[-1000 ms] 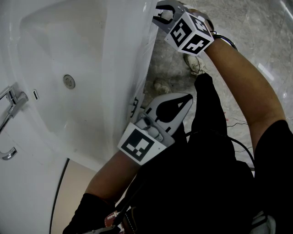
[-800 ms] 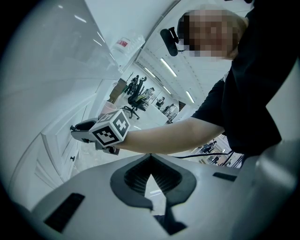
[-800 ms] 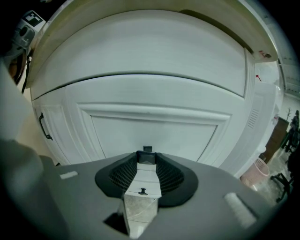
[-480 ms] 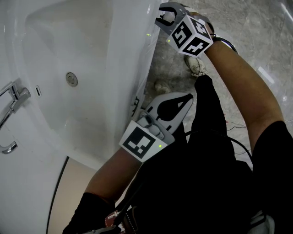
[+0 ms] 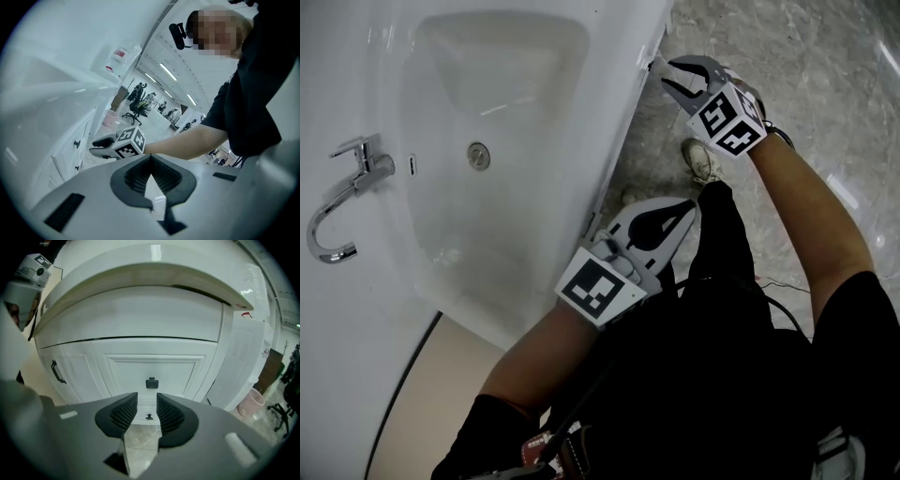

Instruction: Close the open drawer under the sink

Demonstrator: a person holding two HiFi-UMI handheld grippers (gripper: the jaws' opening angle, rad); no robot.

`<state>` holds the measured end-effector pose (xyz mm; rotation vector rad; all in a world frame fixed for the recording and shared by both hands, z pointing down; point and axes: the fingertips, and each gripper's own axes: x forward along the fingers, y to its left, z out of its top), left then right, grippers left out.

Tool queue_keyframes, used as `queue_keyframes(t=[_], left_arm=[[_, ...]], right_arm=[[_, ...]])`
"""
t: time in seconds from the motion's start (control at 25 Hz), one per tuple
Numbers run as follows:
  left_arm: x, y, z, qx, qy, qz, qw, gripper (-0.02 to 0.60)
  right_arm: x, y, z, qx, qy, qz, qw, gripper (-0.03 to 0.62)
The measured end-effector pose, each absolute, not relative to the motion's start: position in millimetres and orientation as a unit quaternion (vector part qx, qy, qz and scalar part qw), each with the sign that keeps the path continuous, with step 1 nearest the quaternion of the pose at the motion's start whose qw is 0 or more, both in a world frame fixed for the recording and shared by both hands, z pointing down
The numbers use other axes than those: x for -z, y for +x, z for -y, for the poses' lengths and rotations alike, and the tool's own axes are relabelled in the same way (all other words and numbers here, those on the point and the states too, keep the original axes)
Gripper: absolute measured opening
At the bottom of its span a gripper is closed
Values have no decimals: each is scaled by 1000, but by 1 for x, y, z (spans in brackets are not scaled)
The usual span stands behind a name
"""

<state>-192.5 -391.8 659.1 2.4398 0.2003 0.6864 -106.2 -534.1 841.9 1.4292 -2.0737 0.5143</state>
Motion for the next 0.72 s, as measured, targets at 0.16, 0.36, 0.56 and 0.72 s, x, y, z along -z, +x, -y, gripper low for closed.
queue_keyframes(t=[0.16, 0.36, 0.56, 0.72], left_arm=[[-627, -192, 400, -248, 923, -56, 289, 0], [-580, -192, 418, -223, 936, -23, 273, 0], [-532, -200, 445, -201, 942, 18, 268, 0], [-496, -208, 471, -191, 951, 75, 231, 0]], right_arm=[[-809, -112, 516, -195, 526, 783, 270, 109], [-753, -112, 504, -189, 519, 796, 248, 14], [-693, -110, 500, -207, 511, 804, 222, 2], [-639, -109, 506, -192, 496, 819, 218, 2]])
